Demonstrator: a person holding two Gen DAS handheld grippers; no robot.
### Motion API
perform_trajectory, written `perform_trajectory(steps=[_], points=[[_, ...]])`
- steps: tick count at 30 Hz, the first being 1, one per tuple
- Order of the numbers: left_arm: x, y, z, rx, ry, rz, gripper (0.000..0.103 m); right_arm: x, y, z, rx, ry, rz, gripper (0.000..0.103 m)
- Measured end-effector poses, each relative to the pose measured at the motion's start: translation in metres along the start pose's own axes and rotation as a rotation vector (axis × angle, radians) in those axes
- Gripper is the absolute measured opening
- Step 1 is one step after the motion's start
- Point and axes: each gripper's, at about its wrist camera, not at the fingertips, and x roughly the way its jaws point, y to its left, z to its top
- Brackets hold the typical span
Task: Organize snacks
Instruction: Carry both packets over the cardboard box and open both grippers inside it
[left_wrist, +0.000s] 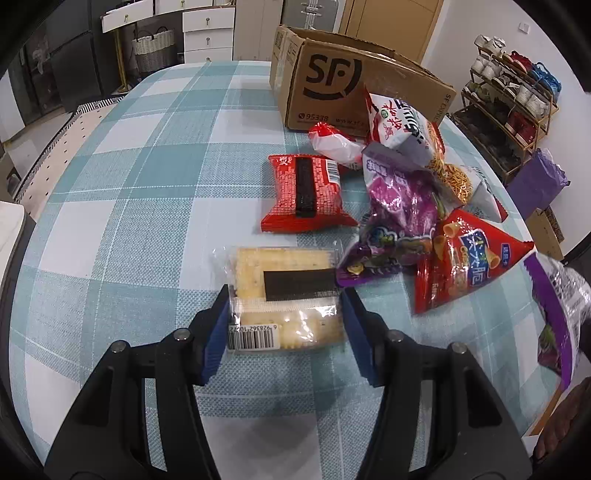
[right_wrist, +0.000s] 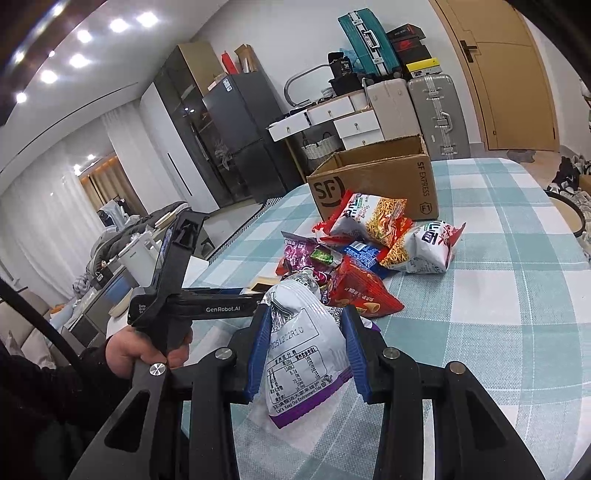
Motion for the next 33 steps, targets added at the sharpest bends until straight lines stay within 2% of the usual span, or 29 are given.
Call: perform_trajectory(steps=[9, 16, 26, 33], points=[[-0.013, 0.012, -0.009, -0.012, -0.018, 0.023, 0.055, 0.001, 0.004, 0.006, -0.001, -0.007, 0.007, 0.039], [-0.045, 0.022, -0.006, -0.026, -0.079, 0.003, 0.055, 0.001, 0.006, 0.017, 0.006, -0.026, 0.027, 0.039], [-0.109, 0.003, 0.024, 0.056, -0.222, -0.016, 0.055, -0.005, 0.015, 0.044, -0.005, -0.070, 0.052, 0.039], [-0.143, -0.017, 0.053, 0.122, -0.289, -0.051, 0.055, -0.012, 0.017, 0.075, -0.012, -0.111, 0.079, 0.039]])
